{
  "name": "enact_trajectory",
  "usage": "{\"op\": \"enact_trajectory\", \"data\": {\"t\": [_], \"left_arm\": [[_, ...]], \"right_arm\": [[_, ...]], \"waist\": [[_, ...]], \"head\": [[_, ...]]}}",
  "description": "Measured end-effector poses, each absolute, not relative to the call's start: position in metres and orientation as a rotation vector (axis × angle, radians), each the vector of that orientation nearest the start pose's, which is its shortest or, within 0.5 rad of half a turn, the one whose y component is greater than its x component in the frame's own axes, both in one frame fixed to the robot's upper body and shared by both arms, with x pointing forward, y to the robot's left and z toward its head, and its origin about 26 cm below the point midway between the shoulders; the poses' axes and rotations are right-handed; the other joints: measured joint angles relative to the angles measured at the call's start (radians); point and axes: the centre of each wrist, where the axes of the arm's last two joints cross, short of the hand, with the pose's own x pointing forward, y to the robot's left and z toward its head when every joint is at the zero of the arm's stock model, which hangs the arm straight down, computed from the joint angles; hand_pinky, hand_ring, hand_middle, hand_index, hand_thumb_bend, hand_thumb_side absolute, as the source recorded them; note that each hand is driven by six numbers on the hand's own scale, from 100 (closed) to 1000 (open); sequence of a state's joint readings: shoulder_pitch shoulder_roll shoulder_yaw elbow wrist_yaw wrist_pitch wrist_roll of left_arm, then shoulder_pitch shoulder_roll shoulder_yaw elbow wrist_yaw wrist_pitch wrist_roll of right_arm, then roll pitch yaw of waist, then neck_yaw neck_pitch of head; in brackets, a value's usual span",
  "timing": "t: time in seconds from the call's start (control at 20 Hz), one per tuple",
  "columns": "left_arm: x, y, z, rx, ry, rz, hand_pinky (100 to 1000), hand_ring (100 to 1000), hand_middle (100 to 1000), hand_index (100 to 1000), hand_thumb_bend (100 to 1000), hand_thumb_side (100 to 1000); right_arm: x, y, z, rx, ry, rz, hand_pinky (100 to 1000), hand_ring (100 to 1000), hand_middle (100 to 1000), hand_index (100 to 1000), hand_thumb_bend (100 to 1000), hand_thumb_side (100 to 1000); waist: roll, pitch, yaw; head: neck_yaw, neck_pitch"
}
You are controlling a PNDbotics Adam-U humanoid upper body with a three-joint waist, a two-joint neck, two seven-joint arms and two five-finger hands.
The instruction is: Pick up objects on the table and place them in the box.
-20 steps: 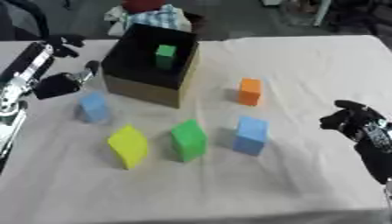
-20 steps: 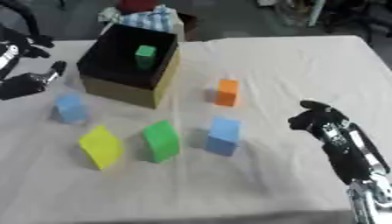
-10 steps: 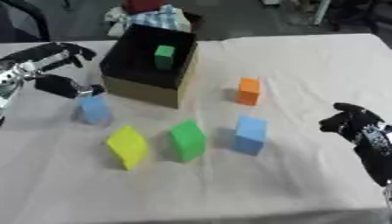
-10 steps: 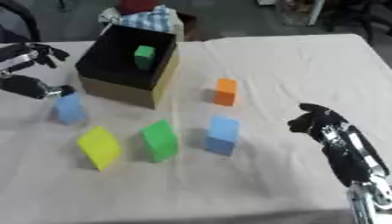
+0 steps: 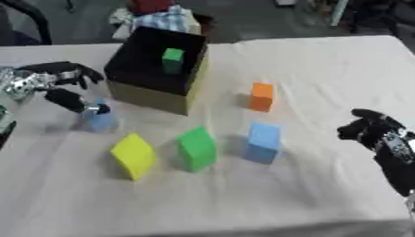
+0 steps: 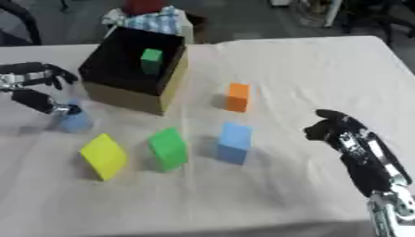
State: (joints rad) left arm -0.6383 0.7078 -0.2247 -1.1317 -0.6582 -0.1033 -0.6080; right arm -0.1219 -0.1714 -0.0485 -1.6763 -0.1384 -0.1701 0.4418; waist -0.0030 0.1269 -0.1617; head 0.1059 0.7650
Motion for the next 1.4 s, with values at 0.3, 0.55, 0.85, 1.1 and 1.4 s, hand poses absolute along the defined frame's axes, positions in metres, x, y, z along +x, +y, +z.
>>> {"op": "enact_trajectory", "data": {"t": [0.3,0.55,0.85,1.1,1.4], "left_arm": [[0.419,0.373,0.142,0.678,-0.995,-1.528,833,769,813,919,515,575],[0.419,0.374,0.137,0.674,-0.975,-1.543,805,733,773,893,460,516],[0.413,0.376,0.134,0.676,-0.970,-1.553,752,626,664,824,295,294],[0.407,0.379,0.141,0.716,-0.981,-1.569,703,531,540,731,206,185],[0.401,0.376,0.184,0.845,-1.123,-1.523,709,528,532,732,179,117]], "right_arm": [[0.305,-0.280,0.059,0.272,-1.921,0.467,732,712,582,815,100,712],[0.305,-0.280,0.058,0.272,-1.917,0.467,731,712,582,815,100,712],[0.305,-0.280,0.058,0.271,-1.917,0.467,732,712,582,815,100,711],[0.305,-0.280,0.058,0.271,-1.917,0.468,732,712,582,814,100,709],[0.305,-0.281,0.058,0.270,-1.917,0.468,731,711,581,814,100,709]], "waist": [[0.000,0.000,0.000],[0.000,0.000,0.000],[0.000,-0.001,0.000],[0.000,-0.003,0.002],[0.000,-0.004,0.007]], "head": [[-0.002,0.000],[-0.003,0.000],[-0.009,0.000],[-0.012,0.000],[-0.016,0.000]]}}
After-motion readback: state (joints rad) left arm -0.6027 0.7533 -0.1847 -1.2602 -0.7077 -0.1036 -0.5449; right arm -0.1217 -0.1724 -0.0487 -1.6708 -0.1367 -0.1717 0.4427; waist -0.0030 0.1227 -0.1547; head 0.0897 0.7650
